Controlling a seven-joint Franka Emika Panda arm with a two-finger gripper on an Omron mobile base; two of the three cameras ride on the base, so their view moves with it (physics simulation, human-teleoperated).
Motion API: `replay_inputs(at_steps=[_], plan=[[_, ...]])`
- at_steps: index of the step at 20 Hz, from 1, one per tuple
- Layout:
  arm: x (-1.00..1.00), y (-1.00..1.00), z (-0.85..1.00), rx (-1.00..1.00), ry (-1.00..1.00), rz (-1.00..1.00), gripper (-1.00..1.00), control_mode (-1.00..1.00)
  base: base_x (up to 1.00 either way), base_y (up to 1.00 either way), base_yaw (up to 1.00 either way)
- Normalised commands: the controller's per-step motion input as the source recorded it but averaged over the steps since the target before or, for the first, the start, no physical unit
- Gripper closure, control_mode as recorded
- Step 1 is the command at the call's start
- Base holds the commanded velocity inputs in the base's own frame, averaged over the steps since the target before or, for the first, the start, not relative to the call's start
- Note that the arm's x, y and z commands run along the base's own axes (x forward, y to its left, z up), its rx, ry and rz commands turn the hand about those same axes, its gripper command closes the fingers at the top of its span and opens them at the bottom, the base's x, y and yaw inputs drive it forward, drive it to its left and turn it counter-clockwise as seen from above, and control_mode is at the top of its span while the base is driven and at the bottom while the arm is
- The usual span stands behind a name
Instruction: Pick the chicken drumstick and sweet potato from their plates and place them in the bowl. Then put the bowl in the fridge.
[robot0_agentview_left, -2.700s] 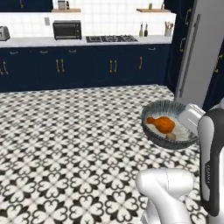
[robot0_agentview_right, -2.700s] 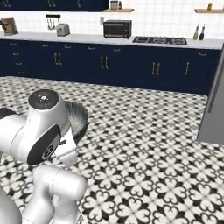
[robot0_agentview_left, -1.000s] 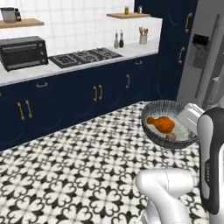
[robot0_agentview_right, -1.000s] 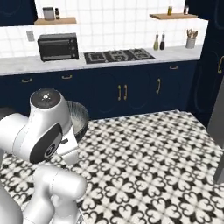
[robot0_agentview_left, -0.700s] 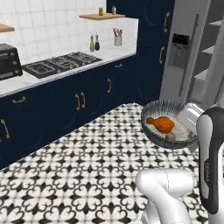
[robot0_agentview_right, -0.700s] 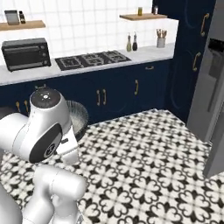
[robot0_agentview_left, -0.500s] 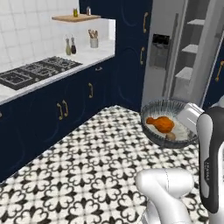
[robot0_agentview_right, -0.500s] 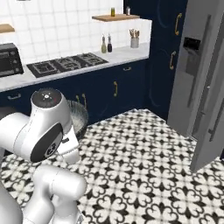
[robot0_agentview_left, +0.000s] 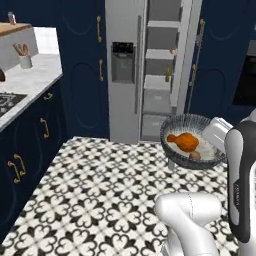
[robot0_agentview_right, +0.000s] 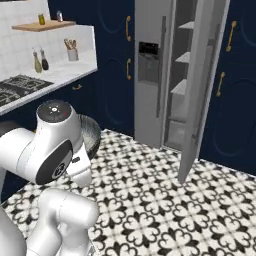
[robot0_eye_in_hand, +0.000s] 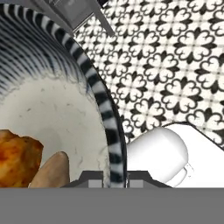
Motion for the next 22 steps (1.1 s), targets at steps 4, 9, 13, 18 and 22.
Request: replay_inputs(at_steps=[4, 9, 13, 18, 22], plan=[[0.0, 0.0, 0.0, 0.0, 0.0, 0.0, 1.0, 1.0, 0.91, 0.84, -0.7], [0.0, 0.0, 0.0, 0.0, 0.0, 0.0, 1.0, 1.0, 1.0, 0.99, -0.62], [0.0, 0.0, 0.0, 0.0, 0.0, 0.0, 1.0, 1.0, 1.0, 1.0, -0.59], [0.0, 0.0, 0.0, 0.0, 0.0, 0.0, 1.0, 1.0, 1.0, 1.0, -0.58], [0.0, 0.0, 0.0, 0.0, 0.0, 0.0, 1.0, 1.0, 1.0, 0.81, -0.48]])
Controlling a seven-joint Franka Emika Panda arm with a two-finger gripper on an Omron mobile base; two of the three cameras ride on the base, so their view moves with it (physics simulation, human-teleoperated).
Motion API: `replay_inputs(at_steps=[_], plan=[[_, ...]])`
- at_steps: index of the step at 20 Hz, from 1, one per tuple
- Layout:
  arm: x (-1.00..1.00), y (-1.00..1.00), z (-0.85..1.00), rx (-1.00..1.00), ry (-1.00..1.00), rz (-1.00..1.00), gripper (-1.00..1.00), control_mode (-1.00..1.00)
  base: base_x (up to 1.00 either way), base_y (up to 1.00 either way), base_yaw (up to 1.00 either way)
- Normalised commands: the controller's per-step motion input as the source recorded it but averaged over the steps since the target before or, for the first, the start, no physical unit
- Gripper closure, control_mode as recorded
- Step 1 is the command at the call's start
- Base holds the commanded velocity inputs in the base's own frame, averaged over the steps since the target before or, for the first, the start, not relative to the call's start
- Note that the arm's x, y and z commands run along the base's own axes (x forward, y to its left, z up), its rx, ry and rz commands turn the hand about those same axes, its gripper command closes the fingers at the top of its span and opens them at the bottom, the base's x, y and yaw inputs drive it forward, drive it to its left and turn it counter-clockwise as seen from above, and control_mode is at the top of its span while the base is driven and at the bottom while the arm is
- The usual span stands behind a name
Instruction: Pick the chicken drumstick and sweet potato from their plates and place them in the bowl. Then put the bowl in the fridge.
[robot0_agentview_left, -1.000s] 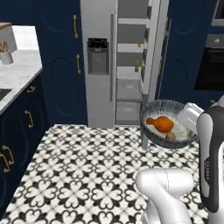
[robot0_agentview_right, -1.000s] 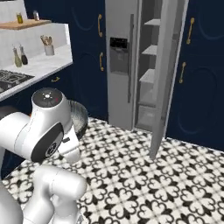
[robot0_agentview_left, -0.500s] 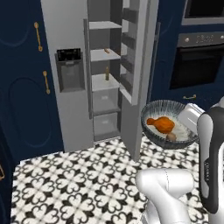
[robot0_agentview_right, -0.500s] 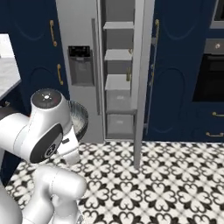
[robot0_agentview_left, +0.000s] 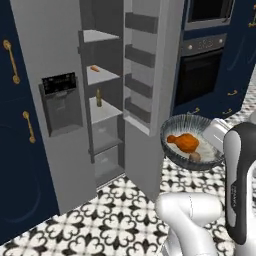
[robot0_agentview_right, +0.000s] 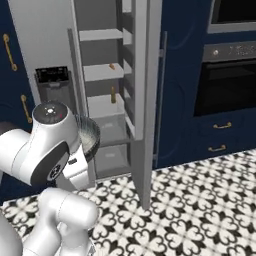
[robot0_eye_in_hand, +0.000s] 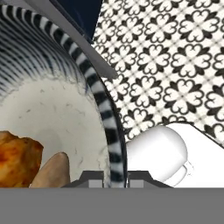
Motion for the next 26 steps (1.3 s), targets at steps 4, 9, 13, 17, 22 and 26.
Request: replay_inputs(at_steps=[4, 9, 13, 17, 22, 26], plan=[[0.0, 0.0, 0.0, 0.0, 0.0, 0.0, 1.0, 1.0, 1.0, 0.79, -0.42], [0.0, 0.0, 0.0, 0.0, 0.0, 0.0, 1.0, 1.0, 0.97, 0.65, -0.29], [0.0, 0.0, 0.0, 0.0, 0.0, 0.0, 1.0, 1.0, 0.47, 0.21, 0.07], [0.0, 0.0, 0.0, 0.0, 0.0, 0.0, 1.0, 1.0, 0.39, -0.17, 0.36], [0.0, 0.0, 0.0, 0.0, 0.0, 0.0, 1.0, 1.0, 0.78, -0.32, 0.44], [0.0, 0.0, 0.0, 0.0, 0.0, 0.0, 1.0, 1.0, 0.98, -0.39, 0.24]])
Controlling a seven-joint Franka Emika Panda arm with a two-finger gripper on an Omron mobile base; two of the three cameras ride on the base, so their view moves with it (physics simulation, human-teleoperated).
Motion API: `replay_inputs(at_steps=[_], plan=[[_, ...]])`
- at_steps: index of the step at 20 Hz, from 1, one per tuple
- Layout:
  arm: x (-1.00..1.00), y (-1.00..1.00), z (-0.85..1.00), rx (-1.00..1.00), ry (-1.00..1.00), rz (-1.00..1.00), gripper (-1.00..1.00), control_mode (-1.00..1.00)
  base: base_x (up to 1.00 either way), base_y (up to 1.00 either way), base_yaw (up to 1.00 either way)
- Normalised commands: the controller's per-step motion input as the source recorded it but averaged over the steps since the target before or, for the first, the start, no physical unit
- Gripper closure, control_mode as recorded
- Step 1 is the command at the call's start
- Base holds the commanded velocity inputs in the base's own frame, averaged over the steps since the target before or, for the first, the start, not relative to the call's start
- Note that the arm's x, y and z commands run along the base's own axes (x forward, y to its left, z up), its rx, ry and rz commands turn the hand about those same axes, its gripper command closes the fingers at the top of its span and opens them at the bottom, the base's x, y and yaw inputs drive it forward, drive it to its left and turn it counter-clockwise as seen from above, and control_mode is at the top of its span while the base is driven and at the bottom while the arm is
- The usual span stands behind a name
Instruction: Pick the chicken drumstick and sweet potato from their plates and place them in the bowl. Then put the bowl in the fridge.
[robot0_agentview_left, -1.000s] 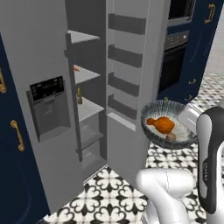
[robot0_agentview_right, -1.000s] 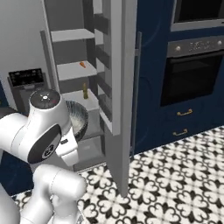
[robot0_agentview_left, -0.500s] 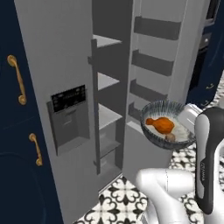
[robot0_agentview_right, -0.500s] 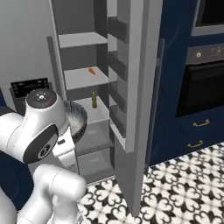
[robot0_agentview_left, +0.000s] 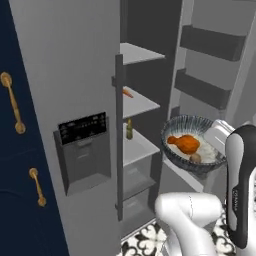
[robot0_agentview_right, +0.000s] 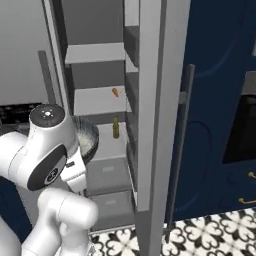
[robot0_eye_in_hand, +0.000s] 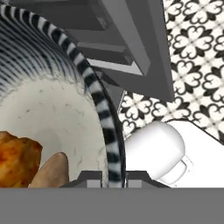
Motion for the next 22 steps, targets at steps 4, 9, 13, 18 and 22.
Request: replay_inputs(at_steps=[4, 9, 13, 18, 22], plan=[[0.0, 0.0, 0.0, 0.0, 0.0, 0.0, 1.0, 1.0, 0.79, -0.3, 0.03], [0.0, 0.0, 0.0, 0.0, 0.0, 0.0, 1.0, 1.0, 0.33, 0.38, -0.06], [0.0, 0.0, 0.0, 0.0, 0.0, 0.0, 1.0, 1.0, 0.0, 0.46, -0.13], [0.0, 0.0, 0.0, 0.0, 0.0, 0.0, 1.0, 1.0, 0.48, 0.18, -0.09], [0.11, 0.0, 0.0, 0.0, 0.0, 0.0, 1.0, -1.0, 0.47, 0.0, 0.0]])
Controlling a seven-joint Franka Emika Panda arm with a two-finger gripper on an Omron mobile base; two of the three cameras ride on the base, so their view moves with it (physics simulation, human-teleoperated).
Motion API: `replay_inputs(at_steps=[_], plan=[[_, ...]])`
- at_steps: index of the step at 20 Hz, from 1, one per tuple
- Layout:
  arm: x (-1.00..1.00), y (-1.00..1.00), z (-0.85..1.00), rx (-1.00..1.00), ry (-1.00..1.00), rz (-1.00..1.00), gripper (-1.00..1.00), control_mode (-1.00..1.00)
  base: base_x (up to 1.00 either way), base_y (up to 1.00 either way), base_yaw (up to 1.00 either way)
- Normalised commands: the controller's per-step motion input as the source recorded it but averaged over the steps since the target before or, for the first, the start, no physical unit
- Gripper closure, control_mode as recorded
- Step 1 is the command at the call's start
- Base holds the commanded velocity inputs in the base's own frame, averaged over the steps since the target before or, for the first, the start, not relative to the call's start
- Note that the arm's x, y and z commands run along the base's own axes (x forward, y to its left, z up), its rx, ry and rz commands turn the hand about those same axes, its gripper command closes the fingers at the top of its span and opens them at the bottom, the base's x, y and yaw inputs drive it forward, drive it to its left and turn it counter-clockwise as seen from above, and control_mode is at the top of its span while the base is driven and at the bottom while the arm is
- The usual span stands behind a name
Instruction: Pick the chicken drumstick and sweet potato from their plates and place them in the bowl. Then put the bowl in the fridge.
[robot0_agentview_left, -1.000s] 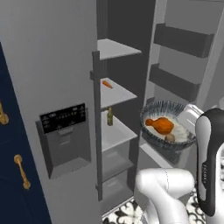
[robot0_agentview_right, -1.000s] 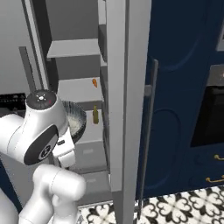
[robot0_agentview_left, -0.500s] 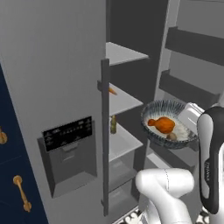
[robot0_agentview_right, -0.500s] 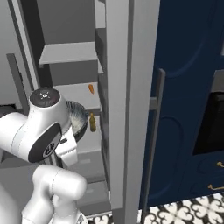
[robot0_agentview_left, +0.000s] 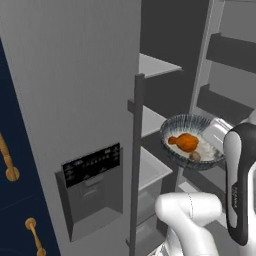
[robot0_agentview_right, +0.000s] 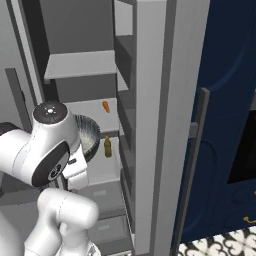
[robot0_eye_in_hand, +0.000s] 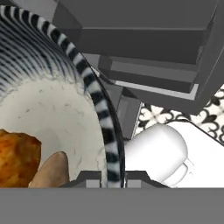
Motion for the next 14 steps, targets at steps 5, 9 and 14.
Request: replay_inputs(at_steps=[5, 9, 14], plan=[[0.48, 0.0, 0.0, 0.0, -0.02, 0.0, 1.0, -1.0, 0.0, 0.0, 0.0], [0.87, 0.02, 0.0, 0.0, -0.06, 0.01, 1.0, -1.0, 0.0, 0.0, 0.0], [0.82, 0.02, -0.01, 0.06, -0.05, 0.09, 1.0, -1.0, 0.0, 0.0, 0.0]])
